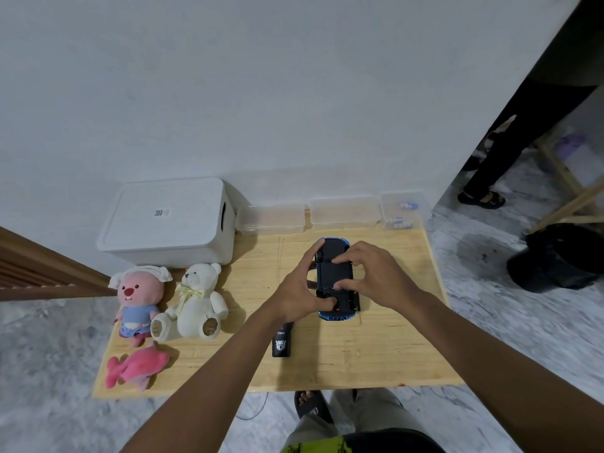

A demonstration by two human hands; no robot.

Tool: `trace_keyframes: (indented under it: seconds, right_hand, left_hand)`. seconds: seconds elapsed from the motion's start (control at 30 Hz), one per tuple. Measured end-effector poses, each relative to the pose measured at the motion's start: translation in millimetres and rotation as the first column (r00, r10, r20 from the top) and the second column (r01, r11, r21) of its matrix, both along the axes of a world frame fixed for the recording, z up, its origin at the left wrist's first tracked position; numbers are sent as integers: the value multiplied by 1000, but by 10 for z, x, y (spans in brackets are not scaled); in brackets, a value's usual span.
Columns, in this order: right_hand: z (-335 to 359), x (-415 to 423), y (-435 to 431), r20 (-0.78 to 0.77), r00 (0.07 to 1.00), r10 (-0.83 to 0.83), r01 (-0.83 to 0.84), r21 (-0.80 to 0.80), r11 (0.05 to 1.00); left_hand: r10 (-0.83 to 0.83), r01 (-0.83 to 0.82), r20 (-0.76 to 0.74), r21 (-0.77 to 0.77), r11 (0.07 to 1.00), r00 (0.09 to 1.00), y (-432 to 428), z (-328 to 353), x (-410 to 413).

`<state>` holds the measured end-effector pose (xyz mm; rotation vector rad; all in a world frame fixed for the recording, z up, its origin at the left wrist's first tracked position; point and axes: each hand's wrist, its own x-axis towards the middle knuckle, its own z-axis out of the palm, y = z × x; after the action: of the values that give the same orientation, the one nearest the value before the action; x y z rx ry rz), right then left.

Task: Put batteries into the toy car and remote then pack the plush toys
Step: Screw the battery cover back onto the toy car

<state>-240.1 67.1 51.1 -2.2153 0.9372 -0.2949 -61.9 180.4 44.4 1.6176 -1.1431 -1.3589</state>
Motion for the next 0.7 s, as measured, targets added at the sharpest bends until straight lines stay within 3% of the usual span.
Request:
trace_keyframes:
  seconds: [0.23, 0.43, 0.57, 0.7]
  right_hand:
    - [9, 13, 48, -42, 999, 7, -12, -99, 995]
    - [-16, 68, 185, 25, 995, -101, 104, -233, 967]
    - [-48, 126, 217, 101, 975, -197, 213, -180, 960]
    - [-40, 142, 225, 114, 970, -214, 219, -33, 975]
  left_hand:
    - [28, -28, -23, -12, 1000, 999, 0, 19, -1]
    - [63, -64, -21, -43, 997, 998, -16, 56, -48]
    - [59, -60, -3, -67, 996, 998, -18, 44, -38]
    - [78, -78, -16, -54, 995, 997, 11, 16, 6]
